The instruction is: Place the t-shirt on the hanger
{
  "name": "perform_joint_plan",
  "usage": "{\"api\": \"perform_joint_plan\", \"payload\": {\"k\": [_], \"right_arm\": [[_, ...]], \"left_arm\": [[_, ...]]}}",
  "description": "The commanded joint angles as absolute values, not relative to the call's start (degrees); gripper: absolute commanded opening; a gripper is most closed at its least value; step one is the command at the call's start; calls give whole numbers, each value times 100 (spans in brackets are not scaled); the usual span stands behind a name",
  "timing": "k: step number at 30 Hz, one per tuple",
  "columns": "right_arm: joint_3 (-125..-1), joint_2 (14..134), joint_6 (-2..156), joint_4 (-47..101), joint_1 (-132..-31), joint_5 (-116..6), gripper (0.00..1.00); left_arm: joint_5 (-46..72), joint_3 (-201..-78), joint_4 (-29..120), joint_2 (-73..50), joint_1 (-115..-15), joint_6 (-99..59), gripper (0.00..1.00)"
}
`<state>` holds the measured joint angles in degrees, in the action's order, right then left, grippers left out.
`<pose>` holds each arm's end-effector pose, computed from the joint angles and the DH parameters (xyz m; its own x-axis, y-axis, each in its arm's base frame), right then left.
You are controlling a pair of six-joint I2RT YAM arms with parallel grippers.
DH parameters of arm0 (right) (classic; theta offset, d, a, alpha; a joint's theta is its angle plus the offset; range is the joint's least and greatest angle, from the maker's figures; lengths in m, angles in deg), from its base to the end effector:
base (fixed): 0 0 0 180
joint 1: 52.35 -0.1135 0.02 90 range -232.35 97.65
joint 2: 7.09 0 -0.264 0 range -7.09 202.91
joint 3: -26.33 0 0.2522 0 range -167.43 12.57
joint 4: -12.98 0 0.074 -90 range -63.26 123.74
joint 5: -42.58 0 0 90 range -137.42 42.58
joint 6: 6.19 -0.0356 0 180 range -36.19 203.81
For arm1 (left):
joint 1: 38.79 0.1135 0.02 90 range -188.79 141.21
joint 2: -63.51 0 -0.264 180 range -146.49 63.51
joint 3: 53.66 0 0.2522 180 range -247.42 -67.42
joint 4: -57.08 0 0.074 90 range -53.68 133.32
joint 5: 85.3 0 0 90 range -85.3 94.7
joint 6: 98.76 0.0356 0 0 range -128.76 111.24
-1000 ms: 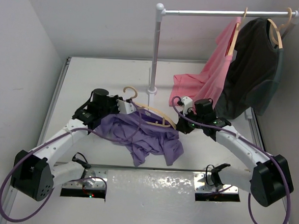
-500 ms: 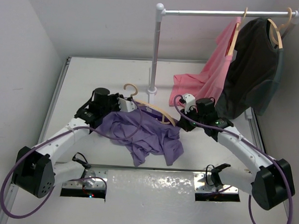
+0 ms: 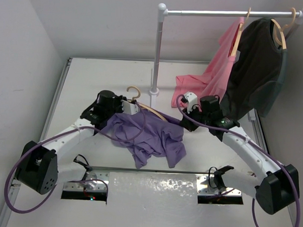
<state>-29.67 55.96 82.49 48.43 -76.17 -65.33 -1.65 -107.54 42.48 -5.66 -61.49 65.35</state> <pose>0.2062 0.1030 0.2450 -0.6315 -0.2548 -0.7323 -0.5773 0.7850 0.2247 0.2453 -0.0983 0.2392 0.1579 0.9701 -0.1844 0.5230 0.0762 0.8489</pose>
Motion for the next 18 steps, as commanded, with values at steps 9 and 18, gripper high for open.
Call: {"api": "perform_joint_plan", "payload": {"k": [9, 18], "right_arm": [[-4842, 6972, 7494, 3889, -8461, -6904, 0], [-5652, 7790, 8019, 4327, -8575, -7597, 71]], "left_arm": [[-102, -11268, 3348, -197, -6770, 6226, 0], [777, -11673, 2926, -135, -6815, 5584, 0]]}}
